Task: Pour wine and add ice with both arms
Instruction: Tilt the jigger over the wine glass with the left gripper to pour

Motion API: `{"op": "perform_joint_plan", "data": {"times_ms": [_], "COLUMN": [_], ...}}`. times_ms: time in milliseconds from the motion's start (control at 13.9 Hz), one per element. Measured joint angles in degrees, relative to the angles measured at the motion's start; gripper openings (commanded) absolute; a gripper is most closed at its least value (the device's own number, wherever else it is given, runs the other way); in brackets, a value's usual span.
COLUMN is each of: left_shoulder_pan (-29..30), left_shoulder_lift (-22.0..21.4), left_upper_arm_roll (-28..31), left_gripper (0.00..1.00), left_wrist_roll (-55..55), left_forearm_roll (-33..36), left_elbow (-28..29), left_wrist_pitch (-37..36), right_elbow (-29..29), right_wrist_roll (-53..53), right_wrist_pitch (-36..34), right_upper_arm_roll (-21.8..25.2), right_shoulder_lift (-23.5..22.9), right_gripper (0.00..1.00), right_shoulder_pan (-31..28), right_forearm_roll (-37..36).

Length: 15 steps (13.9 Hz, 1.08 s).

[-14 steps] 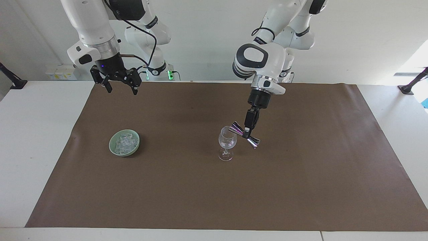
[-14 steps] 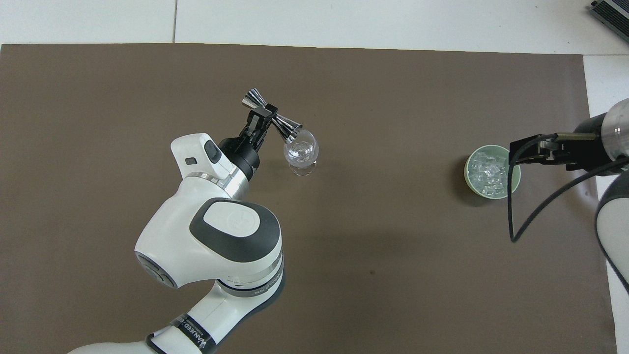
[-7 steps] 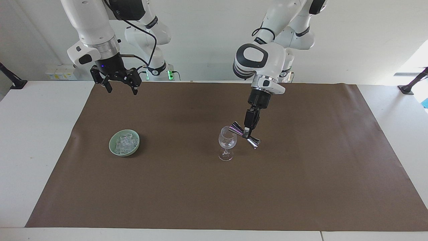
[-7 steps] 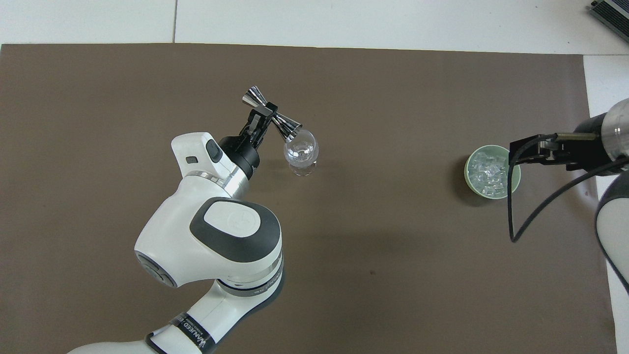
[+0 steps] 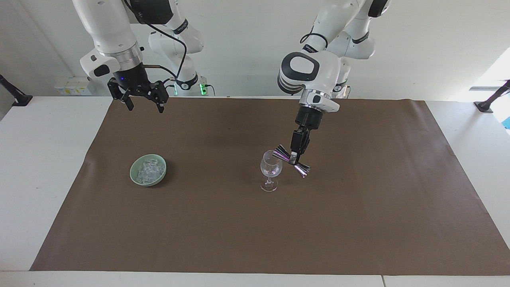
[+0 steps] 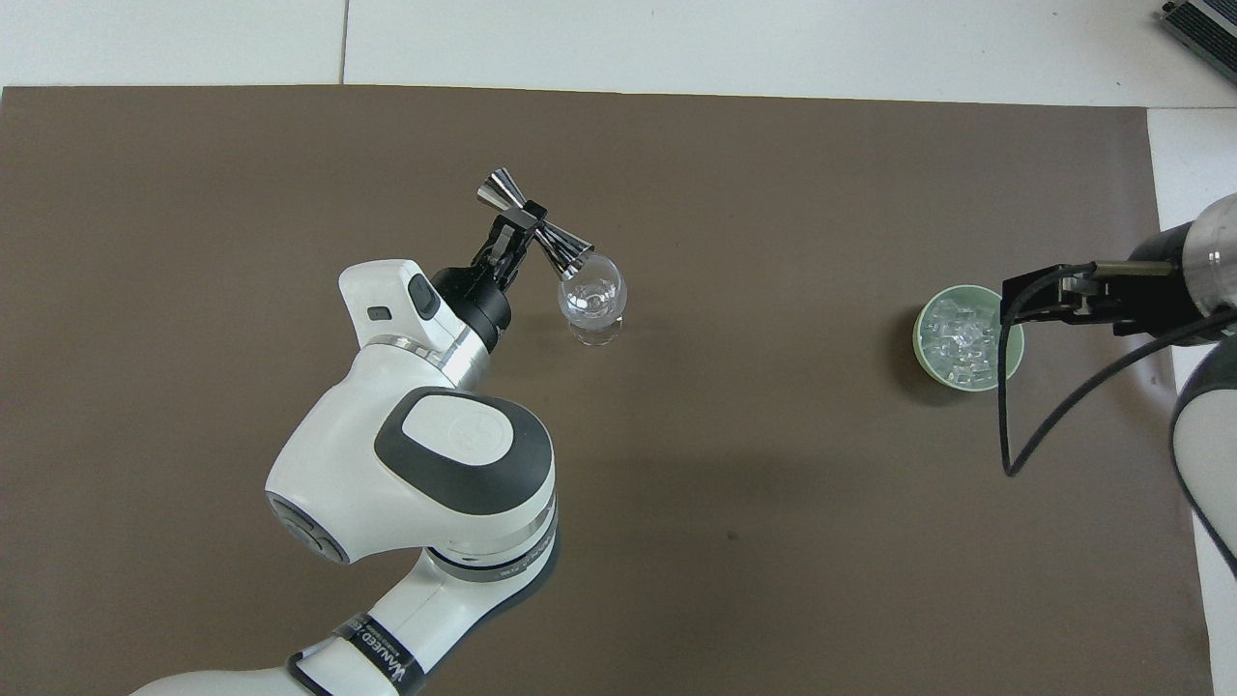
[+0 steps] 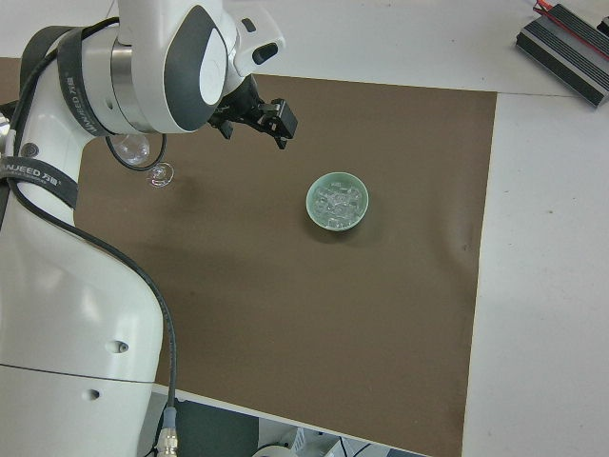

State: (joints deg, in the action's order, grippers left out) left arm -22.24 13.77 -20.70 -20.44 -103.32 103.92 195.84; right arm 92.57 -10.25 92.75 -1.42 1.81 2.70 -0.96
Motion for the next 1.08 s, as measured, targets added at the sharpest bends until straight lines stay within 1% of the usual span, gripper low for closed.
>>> {"op": "perform_joint_plan", "data": {"times_ms": [1078], "left_shoulder_pan": [-0.19], "left_shoulder_lift": [0.59], "left_upper_arm_roll": [-0.04], "left_gripper": [0.00], "left_wrist_roll": [-1.91], "left_forearm_roll": [0.64], "left_elbow": [-0.12], "left_wrist_pitch": [0.00], "right_elbow": [0.00], "right_wrist_roll": [0.00], "right_wrist_pitch": [0.00], "right_upper_arm_roll": [0.00], "right_shoulder_lift": [0.00], "right_gripper": [1.00], "right_shoulder_pan": [0.00], "right_forearm_roll": [0.00]}}
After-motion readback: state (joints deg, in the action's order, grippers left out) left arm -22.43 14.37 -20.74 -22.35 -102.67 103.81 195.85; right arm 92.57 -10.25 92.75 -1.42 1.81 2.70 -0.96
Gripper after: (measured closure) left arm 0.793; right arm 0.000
